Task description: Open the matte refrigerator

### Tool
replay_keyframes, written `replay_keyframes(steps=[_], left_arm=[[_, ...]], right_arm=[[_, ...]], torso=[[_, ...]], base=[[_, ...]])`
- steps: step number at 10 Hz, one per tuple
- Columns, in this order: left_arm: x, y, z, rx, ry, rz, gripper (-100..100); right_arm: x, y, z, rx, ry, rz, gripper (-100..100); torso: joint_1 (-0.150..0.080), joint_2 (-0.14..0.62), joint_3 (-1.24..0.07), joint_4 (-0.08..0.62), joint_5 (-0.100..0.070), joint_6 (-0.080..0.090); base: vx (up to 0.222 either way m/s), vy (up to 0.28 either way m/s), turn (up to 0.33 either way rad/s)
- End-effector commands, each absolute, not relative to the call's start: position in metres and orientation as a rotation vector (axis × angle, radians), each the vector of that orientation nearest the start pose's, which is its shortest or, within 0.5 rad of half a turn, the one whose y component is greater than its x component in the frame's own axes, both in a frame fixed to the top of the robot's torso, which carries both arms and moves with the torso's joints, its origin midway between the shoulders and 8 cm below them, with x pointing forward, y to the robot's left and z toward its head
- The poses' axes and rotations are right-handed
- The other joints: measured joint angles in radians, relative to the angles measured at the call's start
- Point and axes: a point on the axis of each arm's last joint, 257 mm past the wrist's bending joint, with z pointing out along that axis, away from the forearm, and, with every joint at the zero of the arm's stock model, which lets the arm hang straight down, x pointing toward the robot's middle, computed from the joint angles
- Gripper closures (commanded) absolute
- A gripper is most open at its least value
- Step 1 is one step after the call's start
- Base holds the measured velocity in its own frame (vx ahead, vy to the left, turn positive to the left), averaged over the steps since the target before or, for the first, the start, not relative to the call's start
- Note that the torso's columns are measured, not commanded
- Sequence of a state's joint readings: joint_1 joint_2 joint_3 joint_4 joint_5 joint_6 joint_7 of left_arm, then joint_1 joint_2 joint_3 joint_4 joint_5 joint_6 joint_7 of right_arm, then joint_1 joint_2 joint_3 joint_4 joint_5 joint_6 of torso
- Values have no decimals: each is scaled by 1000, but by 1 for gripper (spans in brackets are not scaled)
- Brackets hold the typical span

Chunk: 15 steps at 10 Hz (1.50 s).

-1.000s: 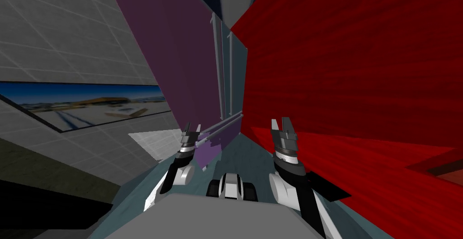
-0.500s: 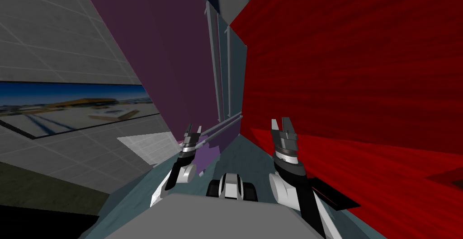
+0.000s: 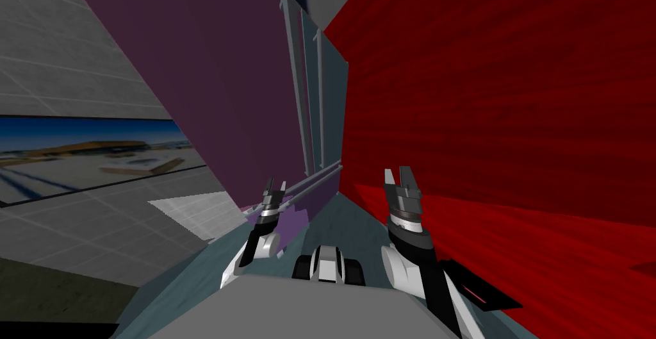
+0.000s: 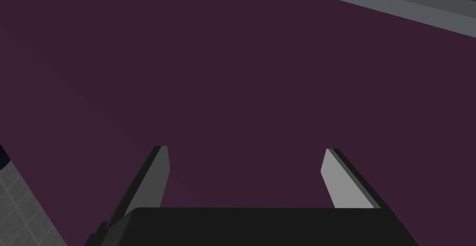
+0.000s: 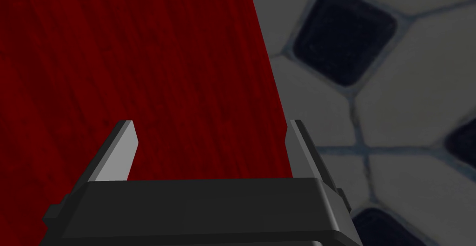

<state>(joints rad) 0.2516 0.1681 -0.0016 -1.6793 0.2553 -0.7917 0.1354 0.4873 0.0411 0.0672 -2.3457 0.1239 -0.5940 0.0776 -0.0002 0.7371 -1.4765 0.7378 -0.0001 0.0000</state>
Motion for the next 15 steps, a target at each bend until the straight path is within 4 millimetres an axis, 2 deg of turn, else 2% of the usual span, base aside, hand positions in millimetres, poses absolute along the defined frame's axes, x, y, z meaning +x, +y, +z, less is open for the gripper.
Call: replay_keyframes(steps=[1, 9, 15], left_arm=[[418, 324, -116, -880, 568, -1532, -100], [432, 338, -185, -1047, 490, -1510, -100], [435, 323, -226, -1180, 400, -1513, -100]], right_arm=[[317, -240, 73, 454, 544, 1255, 0], [317, -240, 73, 454, 544, 1255, 0], [317, -240, 73, 454, 544, 1255, 0]], torso=[[0, 1, 0, 0, 0, 0], [1, 2, 1, 1, 0, 0], [0, 2, 1, 1, 0, 0]], base=[[101, -26, -7], [136, -54, -11], [103, -32, -7]])
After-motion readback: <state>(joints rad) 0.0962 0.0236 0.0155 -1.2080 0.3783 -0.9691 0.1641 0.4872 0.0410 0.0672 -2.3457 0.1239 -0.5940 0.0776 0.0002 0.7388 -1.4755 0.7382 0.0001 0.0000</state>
